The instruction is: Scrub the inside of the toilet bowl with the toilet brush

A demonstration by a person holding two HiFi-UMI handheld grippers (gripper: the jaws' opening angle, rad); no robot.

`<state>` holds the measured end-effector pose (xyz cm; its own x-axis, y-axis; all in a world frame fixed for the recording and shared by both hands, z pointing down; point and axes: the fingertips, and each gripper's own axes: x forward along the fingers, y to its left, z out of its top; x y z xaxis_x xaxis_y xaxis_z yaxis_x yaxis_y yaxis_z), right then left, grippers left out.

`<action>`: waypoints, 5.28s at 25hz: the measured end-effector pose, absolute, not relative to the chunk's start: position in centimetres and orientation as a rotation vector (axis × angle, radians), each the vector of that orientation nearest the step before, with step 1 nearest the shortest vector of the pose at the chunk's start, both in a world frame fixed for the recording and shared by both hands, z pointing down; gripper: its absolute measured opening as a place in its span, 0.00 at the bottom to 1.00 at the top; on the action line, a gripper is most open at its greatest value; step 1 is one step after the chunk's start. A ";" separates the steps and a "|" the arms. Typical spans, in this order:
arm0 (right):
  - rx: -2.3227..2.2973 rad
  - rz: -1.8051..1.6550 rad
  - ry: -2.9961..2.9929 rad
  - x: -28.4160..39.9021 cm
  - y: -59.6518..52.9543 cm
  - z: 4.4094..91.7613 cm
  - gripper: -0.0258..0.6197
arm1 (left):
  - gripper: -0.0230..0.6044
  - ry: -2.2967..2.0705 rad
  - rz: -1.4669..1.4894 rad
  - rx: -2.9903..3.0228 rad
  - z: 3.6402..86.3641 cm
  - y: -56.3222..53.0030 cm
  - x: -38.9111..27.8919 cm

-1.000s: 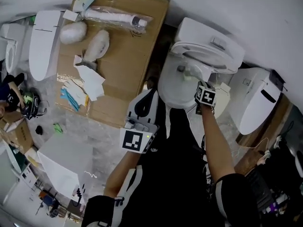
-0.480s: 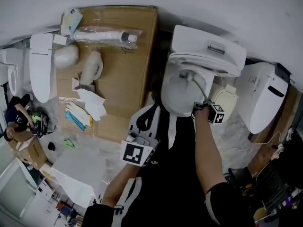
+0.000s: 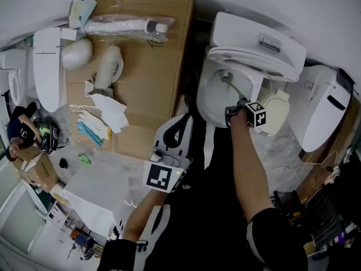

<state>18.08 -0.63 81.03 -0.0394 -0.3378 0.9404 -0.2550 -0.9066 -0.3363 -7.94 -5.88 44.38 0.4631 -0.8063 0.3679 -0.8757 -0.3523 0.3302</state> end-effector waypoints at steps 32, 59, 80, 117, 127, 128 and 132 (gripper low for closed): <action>-1.303 -1.345 3.998 16.8 1.7 80.9 0.23 | 0.05 -1.533 0.127 2.115 45.9 -0.4 -3.9; 1.226 1.879 3.950 13.0 0.5 80.1 0.23 | 0.05 -1.621 0.055 2.018 45.8 0.3 -7.7; 1.064 1.553 4.147 5.4 0.0 78.3 0.23 | 0.05 -1.746 0.040 1.956 44.7 2.3 -12.4; -1.643 -0.757 3.096 19.1 3.0 29.2 0.23 | 0.05 -1.576 0.056 2.422 26.7 -0.2 -0.1; -1.644 -0.685 3.067 18.3 1.8 27.6 0.23 | 0.05 -1.602 0.035 2.437 25.0 -1.1 0.1; -1.642 -0.680 3.067 18.2 1.8 27.5 0.23 | 0.05 -1.599 0.037 2.443 24.9 -1.2 0.2; -1.632 -0.680 3.072 18.0 1.6 27.3 0.23 | 0.05 -1.594 0.037 2.460 24.4 -1.8 0.3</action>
<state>17.98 1.64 27.28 -0.5130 -0.6912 0.5090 -0.8414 0.5223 -0.1388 0.31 -1.83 24.37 0.4148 -0.9000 0.1341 -0.9052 -0.3933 0.1608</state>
